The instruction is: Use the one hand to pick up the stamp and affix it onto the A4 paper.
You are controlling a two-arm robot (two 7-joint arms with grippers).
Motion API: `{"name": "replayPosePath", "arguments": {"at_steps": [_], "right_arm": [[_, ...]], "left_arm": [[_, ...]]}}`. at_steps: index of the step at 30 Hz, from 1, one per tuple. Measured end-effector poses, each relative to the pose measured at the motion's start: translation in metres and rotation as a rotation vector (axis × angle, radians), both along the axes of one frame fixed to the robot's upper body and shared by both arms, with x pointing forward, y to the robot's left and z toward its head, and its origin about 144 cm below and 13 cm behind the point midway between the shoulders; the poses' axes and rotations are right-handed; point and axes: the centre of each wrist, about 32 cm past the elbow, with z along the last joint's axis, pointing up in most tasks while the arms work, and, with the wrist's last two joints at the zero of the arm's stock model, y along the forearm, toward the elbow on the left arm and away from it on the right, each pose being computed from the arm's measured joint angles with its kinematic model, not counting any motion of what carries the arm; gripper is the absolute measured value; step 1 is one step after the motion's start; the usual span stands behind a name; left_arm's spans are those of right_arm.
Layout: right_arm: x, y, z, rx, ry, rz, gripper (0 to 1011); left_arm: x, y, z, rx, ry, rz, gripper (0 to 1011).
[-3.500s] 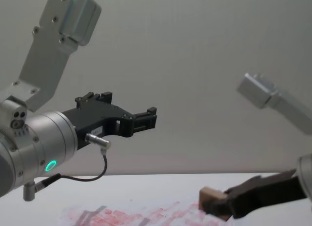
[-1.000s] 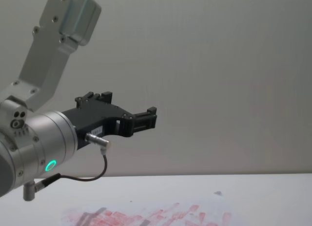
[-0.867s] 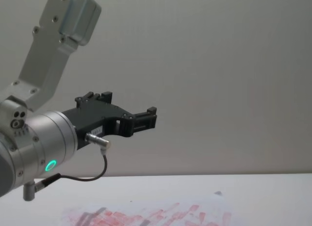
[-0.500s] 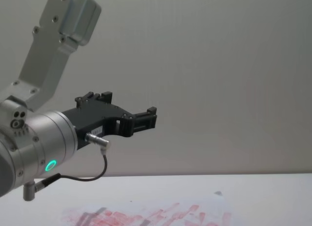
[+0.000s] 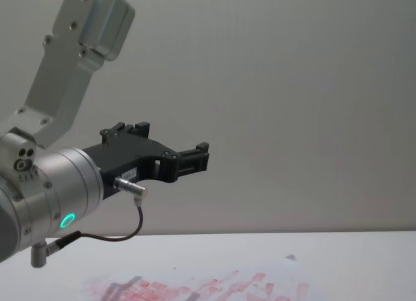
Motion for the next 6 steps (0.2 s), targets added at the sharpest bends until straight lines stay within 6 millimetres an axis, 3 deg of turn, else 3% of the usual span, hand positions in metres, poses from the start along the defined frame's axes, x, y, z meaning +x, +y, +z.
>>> {"name": "replayPosePath", "arguments": {"at_steps": [6], "right_arm": [[0.0000,0.0001,-0.0002,0.000,0.001,0.000,1001]], "left_arm": [[0.0000,0.0000,0.0000,0.000,0.000,0.000,1001]]}}
